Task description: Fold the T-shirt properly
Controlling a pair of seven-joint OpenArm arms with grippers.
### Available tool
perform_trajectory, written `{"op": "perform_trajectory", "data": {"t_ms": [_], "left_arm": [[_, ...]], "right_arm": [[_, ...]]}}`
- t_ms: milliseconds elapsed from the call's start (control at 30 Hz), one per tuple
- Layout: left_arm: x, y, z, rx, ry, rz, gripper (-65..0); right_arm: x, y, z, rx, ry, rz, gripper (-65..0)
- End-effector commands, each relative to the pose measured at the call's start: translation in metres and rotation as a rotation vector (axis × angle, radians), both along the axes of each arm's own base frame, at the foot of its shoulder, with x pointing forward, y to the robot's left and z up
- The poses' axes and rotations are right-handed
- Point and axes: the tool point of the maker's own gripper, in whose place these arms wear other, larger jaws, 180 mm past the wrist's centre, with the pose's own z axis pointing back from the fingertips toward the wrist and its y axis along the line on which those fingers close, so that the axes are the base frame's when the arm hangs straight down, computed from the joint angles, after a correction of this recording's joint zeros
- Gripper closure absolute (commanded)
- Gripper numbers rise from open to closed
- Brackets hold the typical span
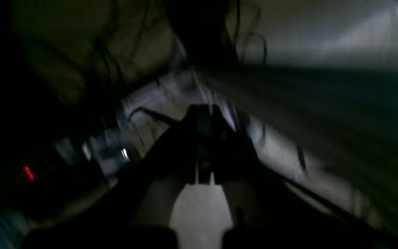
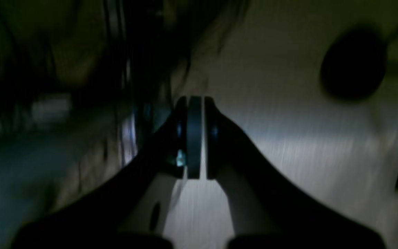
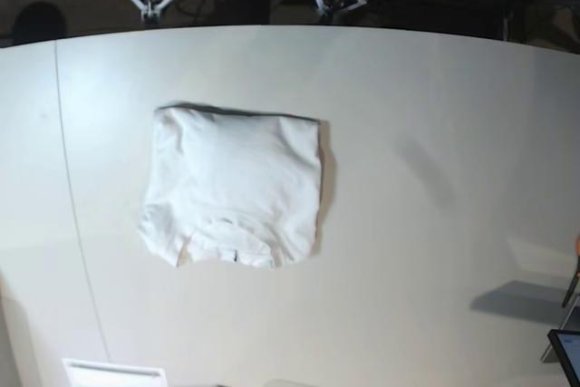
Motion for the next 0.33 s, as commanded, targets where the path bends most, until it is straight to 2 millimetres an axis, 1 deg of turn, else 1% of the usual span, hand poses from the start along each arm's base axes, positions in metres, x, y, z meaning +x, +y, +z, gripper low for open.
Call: {"op": "perform_trajectory", "data": {"t_ms": [0,67,133,200,300], "left_arm": [[-0.001,-0.002,0.001,-0.010,-0.004,0.007,0.0],[-0.002,-0.002,0.001,-0.010,-0.002,0.007,0.0],[-0.011,-0.002,0.000,-0.010,0.013,0.007,0.0],[-0.016,-0.002,-0.001,-0.010,0.019,0.008,0.0],[-0.018,-0.002,-0.001,-0.010,0.024,0.009,0.0]], "right_arm": [[-0.012,-0.001,-0.001,-0.003,0.012,0.002,-1.7],[-0.012,0.003,-0.001,0.003,0.012,0.002,-1.7],[-0.016,0.003,-0.001,0.003,0.020,0.001,-1.7],[-0.019,0.004,-0.002,0.005,0.025,0.001,-1.7],[-0.023,0.004,-0.002,0.005,0.031,0.003,-1.7]]}}
